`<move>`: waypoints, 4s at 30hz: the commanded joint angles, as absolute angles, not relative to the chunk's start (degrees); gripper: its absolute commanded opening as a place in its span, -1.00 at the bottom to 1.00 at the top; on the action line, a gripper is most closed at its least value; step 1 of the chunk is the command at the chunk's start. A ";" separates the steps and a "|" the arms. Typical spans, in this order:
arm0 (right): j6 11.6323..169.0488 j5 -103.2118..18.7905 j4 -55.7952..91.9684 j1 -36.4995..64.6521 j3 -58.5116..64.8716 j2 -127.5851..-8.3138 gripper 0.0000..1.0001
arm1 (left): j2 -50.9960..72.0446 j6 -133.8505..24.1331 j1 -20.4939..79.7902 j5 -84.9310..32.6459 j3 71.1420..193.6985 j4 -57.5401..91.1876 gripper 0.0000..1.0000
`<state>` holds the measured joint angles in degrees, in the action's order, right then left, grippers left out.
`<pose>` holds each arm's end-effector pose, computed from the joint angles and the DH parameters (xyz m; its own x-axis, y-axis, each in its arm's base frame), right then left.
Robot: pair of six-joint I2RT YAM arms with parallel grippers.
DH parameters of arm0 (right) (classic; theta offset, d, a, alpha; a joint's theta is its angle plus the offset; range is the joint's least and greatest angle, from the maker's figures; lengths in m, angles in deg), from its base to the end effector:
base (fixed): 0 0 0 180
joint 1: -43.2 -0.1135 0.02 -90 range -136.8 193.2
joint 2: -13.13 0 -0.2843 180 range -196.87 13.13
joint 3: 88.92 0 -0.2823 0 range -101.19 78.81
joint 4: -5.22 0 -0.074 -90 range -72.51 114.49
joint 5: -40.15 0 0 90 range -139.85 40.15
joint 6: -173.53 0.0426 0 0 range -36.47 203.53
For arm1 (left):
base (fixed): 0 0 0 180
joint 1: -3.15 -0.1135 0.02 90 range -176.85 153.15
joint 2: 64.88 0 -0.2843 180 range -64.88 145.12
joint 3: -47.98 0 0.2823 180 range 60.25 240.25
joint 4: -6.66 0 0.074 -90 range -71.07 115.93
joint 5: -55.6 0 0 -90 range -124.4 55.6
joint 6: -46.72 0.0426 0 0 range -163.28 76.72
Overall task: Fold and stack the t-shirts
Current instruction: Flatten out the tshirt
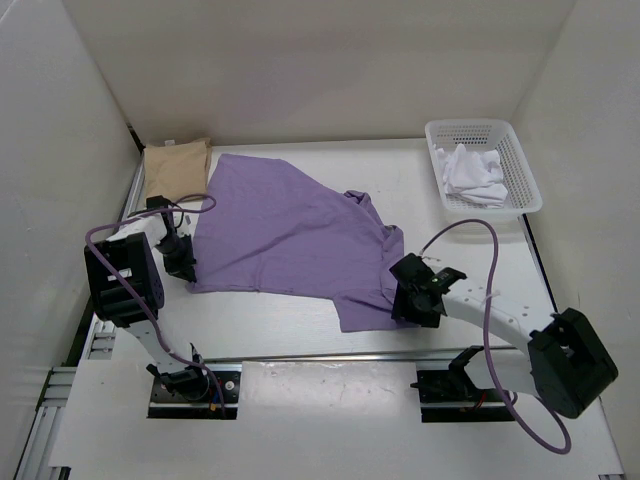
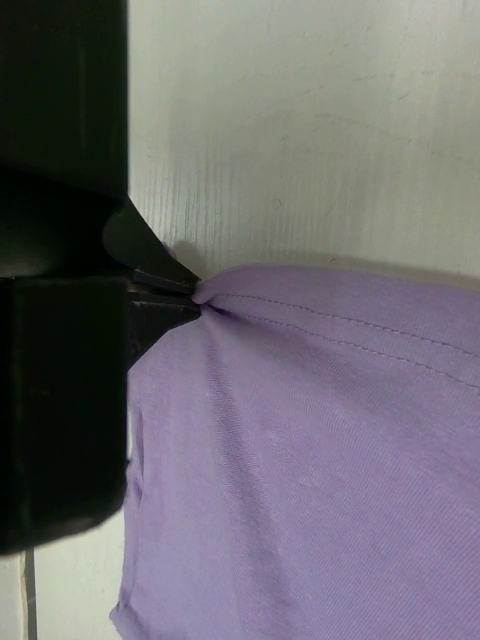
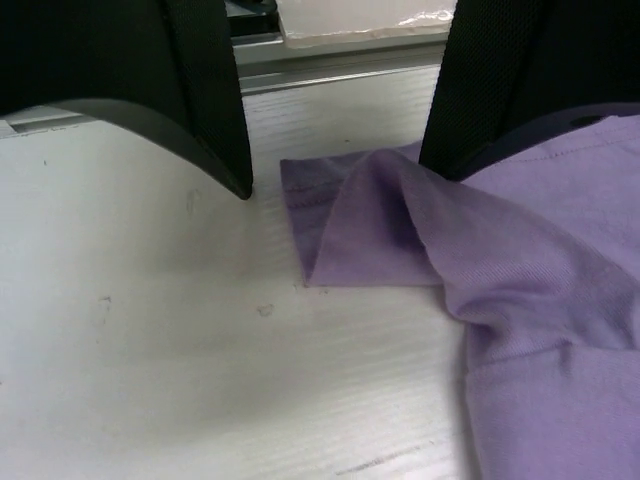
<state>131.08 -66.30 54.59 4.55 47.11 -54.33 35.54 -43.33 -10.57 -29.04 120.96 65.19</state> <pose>0.1667 0.1178 0.1538 -0.8976 0.1883 -0.3986 0.1904 0.9811 0.0348 0.3217 0.0744 0.1469 -0.9689 -0.2374 -0.0702 -0.2306 0.9686 -0.0932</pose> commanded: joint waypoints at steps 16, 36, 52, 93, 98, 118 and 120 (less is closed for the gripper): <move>118.87 -44.86 49.81 29.19 2.18 -71.74 -1.00 | 45.66 -43.28 0.31 -13.05 166.79 91.39 -0.80; 111.56 -44.56 43.95 36.52 -5.61 -53.43 -1.00 | 28.03 -43.28 0.42 -28.87 169.48 60.50 -0.80; 134.14 -52.22 58.45 14.12 49.19 -22.82 -1.00 | 11.93 -43.28 0.17 -30.10 111.51 67.53 -0.80; 118.31 -49.76 50.44 30.03 22.72 -61.97 -1.00 | 38.68 -43.28 -10.12 -19.54 139.72 73.51 -0.80; 125.44 -48.98 56.08 23.80 40.20 -47.89 -1.00 | 31.10 -43.28 -15.04 -23.32 128.66 74.12 -0.80; 126.71 -37.26 29.91 40.48 -36.99 -77.60 -1.00 | 34.43 -43.28 -7.04 -28.08 188.38 56.90 -0.80; 123.62 -38.60 32.94 40.48 -33.51 -73.81 -1.00 | 33.39 -43.28 -7.05 -28.08 187.00 56.90 -0.80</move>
